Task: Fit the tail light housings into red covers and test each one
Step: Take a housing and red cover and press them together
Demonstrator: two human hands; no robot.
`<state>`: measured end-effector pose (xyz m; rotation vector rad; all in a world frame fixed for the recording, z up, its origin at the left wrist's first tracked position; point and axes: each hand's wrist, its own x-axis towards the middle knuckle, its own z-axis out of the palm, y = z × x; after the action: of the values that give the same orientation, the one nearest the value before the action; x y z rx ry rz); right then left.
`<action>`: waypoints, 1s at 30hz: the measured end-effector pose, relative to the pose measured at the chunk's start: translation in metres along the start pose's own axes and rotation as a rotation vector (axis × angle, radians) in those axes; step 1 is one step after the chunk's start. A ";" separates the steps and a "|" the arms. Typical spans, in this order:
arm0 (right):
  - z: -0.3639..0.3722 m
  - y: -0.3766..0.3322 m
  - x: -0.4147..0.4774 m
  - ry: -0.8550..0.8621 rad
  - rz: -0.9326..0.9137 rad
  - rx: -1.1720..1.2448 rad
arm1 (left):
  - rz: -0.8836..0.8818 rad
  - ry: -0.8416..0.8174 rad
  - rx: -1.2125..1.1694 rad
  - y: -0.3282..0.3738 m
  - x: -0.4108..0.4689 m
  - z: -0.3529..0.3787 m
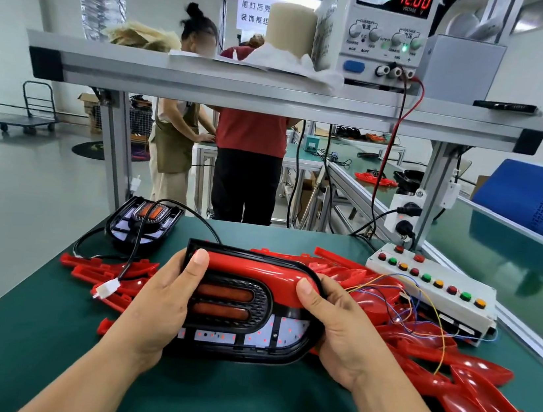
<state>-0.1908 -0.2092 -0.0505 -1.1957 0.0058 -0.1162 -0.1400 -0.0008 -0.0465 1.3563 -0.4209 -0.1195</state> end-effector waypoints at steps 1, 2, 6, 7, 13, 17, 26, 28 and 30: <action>0.001 0.000 -0.001 -0.008 0.002 0.017 | 0.005 0.003 -0.005 0.000 0.000 0.000; 0.003 0.000 -0.001 -0.016 -0.002 0.035 | 0.008 0.008 -0.011 0.000 0.000 0.000; 0.005 0.001 0.000 -0.026 -0.023 0.110 | 0.000 0.020 -0.027 0.000 -0.001 0.000; 0.005 0.002 0.000 -0.026 -0.026 0.121 | -0.003 0.021 -0.028 0.000 -0.001 0.000; 0.009 0.002 -0.001 -0.008 -0.075 0.115 | -0.027 0.037 -0.037 0.003 -0.001 0.001; 0.011 0.002 -0.001 0.005 -0.098 0.113 | -0.059 0.048 -0.050 0.006 0.000 0.002; 0.009 -0.003 -0.004 -0.032 0.027 -0.009 | -0.283 -0.006 -0.068 0.002 0.003 -0.004; 0.010 -0.003 -0.004 -0.032 0.046 0.005 | -0.290 -0.020 -0.066 0.003 0.003 -0.005; 0.011 -0.003 -0.005 -0.023 0.058 0.015 | -0.285 -0.026 -0.056 0.003 0.003 -0.006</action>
<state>-0.1951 -0.1996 -0.0441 -1.1807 0.0193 -0.0515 -0.1359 0.0041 -0.0441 1.3548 -0.2423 -0.3822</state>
